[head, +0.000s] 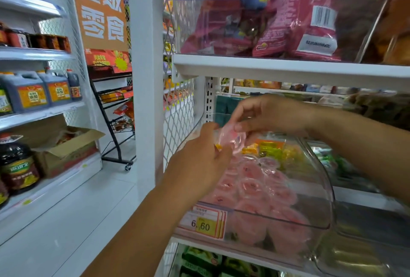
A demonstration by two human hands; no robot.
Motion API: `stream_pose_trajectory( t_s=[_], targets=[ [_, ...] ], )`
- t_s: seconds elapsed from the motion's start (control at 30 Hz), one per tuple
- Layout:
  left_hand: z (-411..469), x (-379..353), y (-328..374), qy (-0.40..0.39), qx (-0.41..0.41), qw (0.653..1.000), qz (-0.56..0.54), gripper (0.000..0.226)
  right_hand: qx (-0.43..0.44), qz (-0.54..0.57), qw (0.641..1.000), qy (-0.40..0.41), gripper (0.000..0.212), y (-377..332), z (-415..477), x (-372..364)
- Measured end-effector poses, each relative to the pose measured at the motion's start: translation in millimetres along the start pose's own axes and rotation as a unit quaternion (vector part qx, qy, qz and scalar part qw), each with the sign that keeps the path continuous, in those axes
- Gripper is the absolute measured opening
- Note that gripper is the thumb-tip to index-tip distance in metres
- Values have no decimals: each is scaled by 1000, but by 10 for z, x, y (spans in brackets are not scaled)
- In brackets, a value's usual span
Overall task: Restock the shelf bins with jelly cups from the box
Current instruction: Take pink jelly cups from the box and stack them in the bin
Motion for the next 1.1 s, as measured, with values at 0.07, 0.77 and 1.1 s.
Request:
stream_pose_trajectory(
  t_s=[0.07,0.77,1.1],
  targets=[
    [33,-68,-82,-5,20,998,-61,38,-66,-128,989,27,3,279,174,147],
    [-27,-177,-220,-30,61,985,-159,28,-295,-138,939,-113,46,1255,378,-51],
    [-8,-203,-241,-35,50,991,-121,30,-262,-197,936,-129,18,1299,436,-145]
  ],
)
Point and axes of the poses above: each hand's wrist, its own z-axis towards the middle knuckle, its own x-axis out of the back of the hand, y = z × x, the point moved 7 cm from there along z, towards the middle knuckle, and after that the axes turned 3 degrees about -x, right-handed, at the moved point
